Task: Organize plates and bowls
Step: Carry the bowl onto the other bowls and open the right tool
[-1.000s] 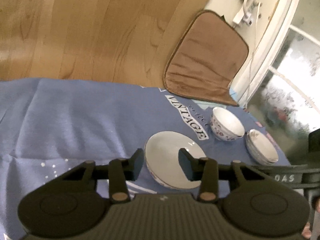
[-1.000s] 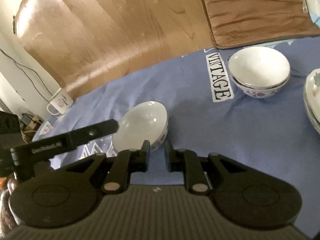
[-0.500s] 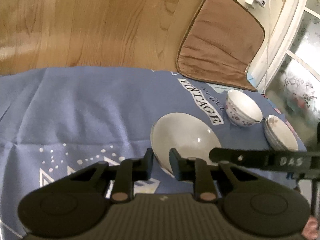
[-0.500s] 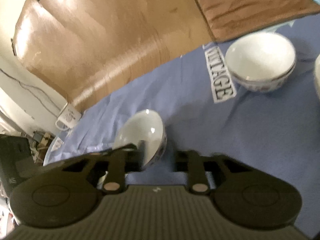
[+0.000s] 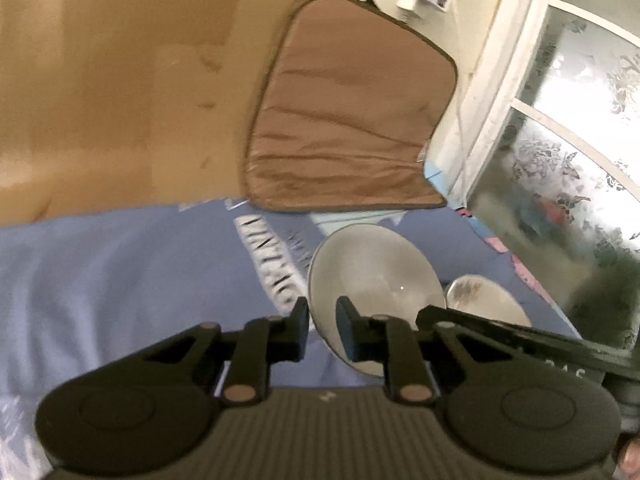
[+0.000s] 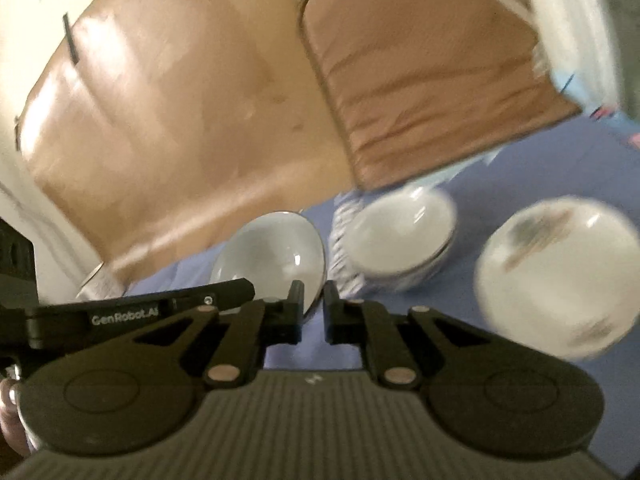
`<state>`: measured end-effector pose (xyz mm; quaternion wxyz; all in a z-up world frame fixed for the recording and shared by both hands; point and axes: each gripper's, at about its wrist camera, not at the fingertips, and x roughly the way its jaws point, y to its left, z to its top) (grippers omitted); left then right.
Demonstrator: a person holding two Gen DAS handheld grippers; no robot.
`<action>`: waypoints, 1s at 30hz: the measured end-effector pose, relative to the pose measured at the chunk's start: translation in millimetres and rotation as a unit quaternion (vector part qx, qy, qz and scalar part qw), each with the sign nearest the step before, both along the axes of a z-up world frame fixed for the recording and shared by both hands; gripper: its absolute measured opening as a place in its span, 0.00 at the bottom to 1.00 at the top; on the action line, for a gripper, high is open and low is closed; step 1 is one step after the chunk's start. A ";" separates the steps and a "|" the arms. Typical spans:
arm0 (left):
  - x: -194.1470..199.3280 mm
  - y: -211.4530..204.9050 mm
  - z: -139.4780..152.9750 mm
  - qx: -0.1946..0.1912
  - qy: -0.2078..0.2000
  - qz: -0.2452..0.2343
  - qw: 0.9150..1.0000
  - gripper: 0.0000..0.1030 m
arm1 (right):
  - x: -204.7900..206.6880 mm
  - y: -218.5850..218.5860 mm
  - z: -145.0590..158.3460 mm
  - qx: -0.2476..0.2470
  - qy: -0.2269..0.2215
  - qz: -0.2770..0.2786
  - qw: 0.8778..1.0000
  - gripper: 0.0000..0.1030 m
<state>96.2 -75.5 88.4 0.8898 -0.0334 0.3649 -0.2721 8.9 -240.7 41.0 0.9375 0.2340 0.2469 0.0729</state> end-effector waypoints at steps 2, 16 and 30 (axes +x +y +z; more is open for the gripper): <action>8.0 -14.2 -1.5 0.004 -0.001 -0.005 1.000 0.16 | 2.8 -11.5 0.5 0.000 -0.004 -0.016 1.000 0.12; 33.0 -39.5 -17.1 0.027 0.002 0.007 1.000 0.20 | 21.9 -28.7 -9.8 -0.023 -0.022 -0.066 0.997 0.31; 13.9 -13.0 -20.3 0.052 0.000 0.062 0.997 0.36 | -5.0 -34.6 -12.7 0.015 -0.026 -0.074 0.997 0.31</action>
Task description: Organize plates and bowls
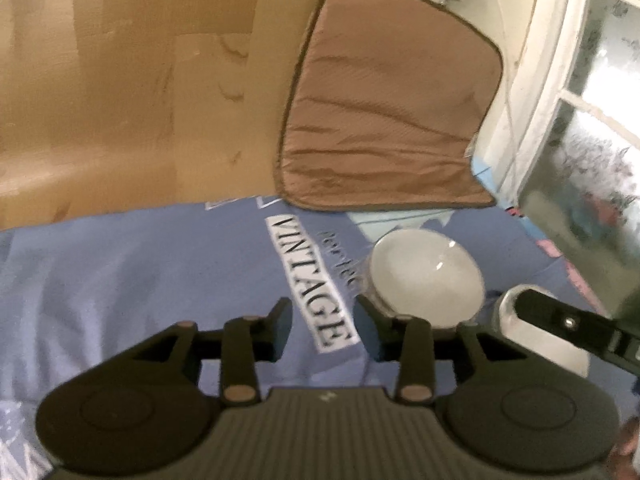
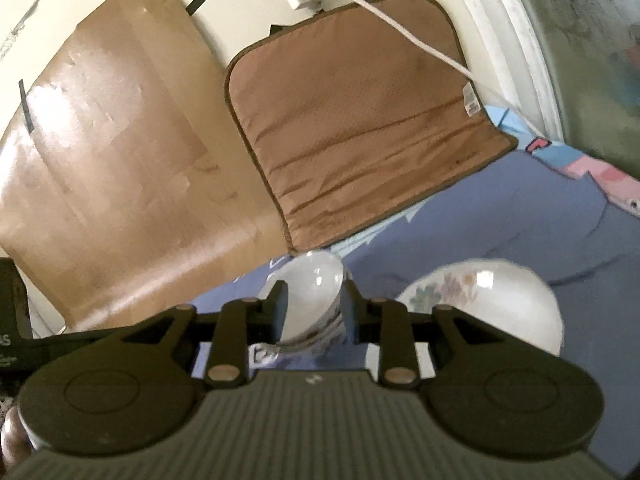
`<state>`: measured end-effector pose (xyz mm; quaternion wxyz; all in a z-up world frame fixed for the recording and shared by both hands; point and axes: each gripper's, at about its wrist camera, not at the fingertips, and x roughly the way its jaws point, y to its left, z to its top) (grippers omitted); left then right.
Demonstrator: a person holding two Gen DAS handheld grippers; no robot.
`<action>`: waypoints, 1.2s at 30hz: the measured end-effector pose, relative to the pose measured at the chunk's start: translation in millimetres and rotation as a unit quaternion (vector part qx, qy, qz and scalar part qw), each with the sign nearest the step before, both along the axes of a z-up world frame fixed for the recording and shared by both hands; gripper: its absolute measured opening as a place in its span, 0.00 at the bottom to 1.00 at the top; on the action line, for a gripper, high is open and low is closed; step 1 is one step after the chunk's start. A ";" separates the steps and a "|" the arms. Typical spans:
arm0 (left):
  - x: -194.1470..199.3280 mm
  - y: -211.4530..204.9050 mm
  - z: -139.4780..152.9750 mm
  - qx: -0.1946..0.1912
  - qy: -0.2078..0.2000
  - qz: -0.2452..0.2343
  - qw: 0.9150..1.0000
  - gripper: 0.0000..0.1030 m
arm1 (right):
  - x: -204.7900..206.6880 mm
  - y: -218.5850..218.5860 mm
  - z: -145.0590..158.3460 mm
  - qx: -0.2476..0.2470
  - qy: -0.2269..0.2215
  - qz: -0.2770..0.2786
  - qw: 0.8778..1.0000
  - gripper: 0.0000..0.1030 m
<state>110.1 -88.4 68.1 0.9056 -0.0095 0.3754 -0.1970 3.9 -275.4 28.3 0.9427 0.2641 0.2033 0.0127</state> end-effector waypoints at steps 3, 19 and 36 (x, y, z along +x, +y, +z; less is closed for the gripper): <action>-8.3 2.7 -0.9 0.020 -0.007 0.011 1.000 0.39 | -10.0 8.7 -1.3 -0.005 0.001 0.010 1.000 0.32; -60.6 16.8 -6.1 0.069 -0.040 0.015 0.997 0.51 | -25.8 54.6 -13.9 -0.028 0.046 0.064 0.997 0.36; -76.5 19.7 -6.0 0.101 -0.063 0.021 0.993 0.68 | -34.3 60.0 -12.1 -0.035 0.049 0.065 0.996 0.45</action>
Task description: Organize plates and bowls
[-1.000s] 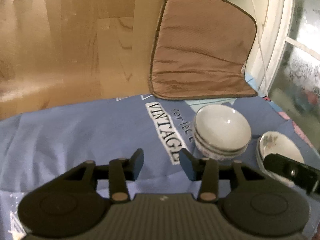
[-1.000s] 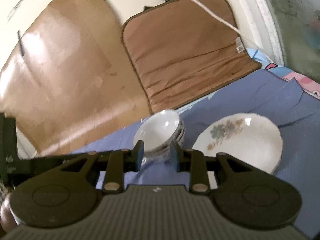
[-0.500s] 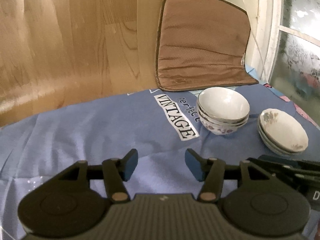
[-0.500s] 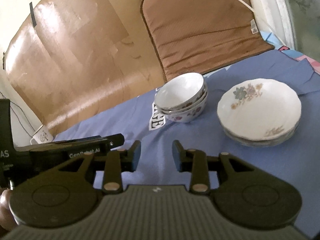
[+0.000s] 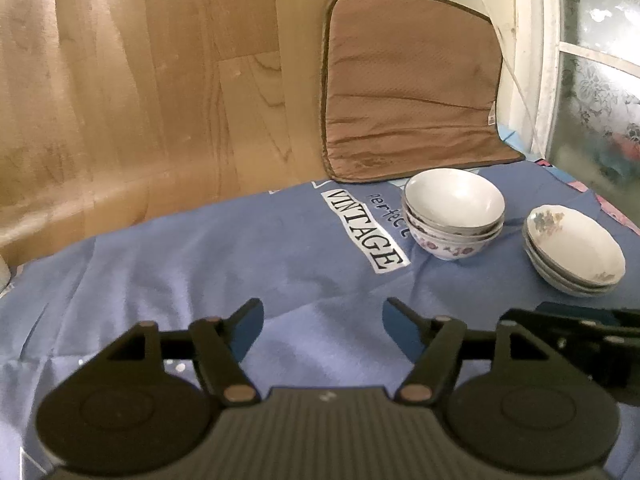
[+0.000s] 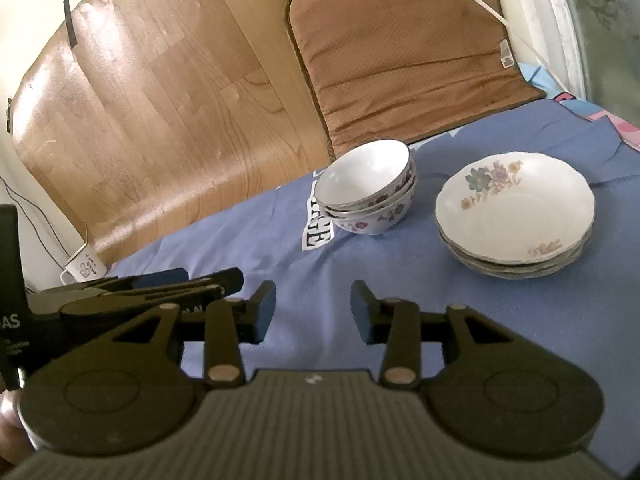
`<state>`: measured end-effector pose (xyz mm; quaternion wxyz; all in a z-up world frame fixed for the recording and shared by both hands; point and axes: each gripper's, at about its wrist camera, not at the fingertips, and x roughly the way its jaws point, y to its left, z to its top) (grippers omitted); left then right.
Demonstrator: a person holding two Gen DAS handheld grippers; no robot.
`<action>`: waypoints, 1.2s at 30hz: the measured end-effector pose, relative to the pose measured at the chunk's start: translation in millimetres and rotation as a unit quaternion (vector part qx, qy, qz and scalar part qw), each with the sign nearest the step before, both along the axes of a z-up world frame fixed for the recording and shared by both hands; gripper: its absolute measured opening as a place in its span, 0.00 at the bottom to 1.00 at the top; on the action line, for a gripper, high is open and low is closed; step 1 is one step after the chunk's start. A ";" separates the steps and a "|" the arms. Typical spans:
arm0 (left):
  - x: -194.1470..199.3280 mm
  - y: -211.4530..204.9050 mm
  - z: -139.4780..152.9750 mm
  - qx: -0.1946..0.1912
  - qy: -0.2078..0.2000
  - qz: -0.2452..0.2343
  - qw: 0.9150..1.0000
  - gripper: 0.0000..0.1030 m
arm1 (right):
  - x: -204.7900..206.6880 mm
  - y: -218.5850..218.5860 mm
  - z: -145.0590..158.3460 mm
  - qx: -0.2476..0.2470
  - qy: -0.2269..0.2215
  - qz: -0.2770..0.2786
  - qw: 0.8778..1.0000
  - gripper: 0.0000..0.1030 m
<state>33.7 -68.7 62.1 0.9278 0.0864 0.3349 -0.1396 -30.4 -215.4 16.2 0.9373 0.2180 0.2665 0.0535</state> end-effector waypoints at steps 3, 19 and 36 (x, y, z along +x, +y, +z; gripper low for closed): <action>-1.1 0.0 -1.2 0.004 -0.004 0.002 1.000 0.72 | -0.3 -0.5 0.2 0.000 0.000 0.001 1.000 0.46; 23.9 17.1 9.2 -0.093 0.076 -0.043 0.992 0.73 | 1.7 -37.2 23.6 0.009 -0.009 -0.002 1.000 0.46; 130.0 -15.3 -18.2 -0.279 0.252 -0.046 0.925 0.71 | 116.8 -106.1 34.5 0.040 0.124 0.039 0.991 0.46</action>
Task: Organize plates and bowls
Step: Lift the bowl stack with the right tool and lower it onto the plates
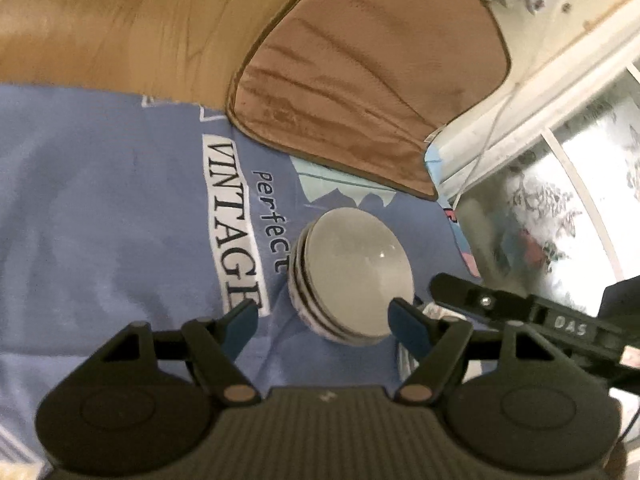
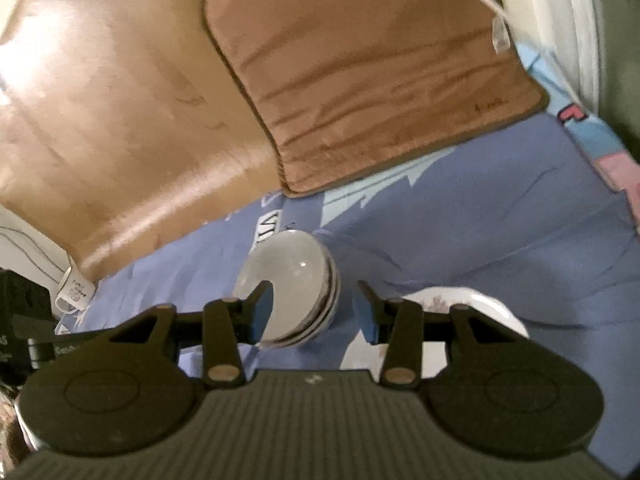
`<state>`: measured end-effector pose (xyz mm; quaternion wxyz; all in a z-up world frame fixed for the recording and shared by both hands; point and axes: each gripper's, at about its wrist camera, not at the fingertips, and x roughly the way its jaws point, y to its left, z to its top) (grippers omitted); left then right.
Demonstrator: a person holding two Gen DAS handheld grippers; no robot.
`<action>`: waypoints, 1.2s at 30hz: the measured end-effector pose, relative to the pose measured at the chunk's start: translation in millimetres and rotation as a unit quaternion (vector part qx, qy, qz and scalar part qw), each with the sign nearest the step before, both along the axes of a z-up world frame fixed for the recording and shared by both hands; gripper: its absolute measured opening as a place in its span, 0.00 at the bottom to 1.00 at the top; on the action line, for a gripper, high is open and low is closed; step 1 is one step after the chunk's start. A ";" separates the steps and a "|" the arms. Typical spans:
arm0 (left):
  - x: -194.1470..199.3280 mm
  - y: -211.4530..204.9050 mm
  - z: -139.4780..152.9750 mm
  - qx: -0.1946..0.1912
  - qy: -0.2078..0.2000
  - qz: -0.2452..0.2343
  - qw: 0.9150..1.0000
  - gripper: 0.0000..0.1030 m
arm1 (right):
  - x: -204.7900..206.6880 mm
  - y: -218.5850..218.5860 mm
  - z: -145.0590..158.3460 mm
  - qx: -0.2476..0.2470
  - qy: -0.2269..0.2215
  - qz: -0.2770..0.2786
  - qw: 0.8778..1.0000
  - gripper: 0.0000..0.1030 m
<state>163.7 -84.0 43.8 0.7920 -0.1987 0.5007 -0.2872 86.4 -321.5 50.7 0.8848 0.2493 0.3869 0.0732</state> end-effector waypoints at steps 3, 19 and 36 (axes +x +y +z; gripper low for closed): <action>9.9 -5.4 -6.1 0.000 0.003 0.003 1.000 0.68 | 13.8 0.4 -5.3 -0.003 0.013 0.008 1.000 0.46; 13.3 -4.0 -20.1 -0.028 0.038 0.008 0.999 0.26 | 40.7 22.4 -18.9 -0.019 0.060 0.049 0.997 0.22; -43.9 -90.9 11.5 -0.020 -0.002 -0.082 0.996 0.26 | -60.9 -31.9 20.2 -0.055 0.021 -0.023 0.998 0.22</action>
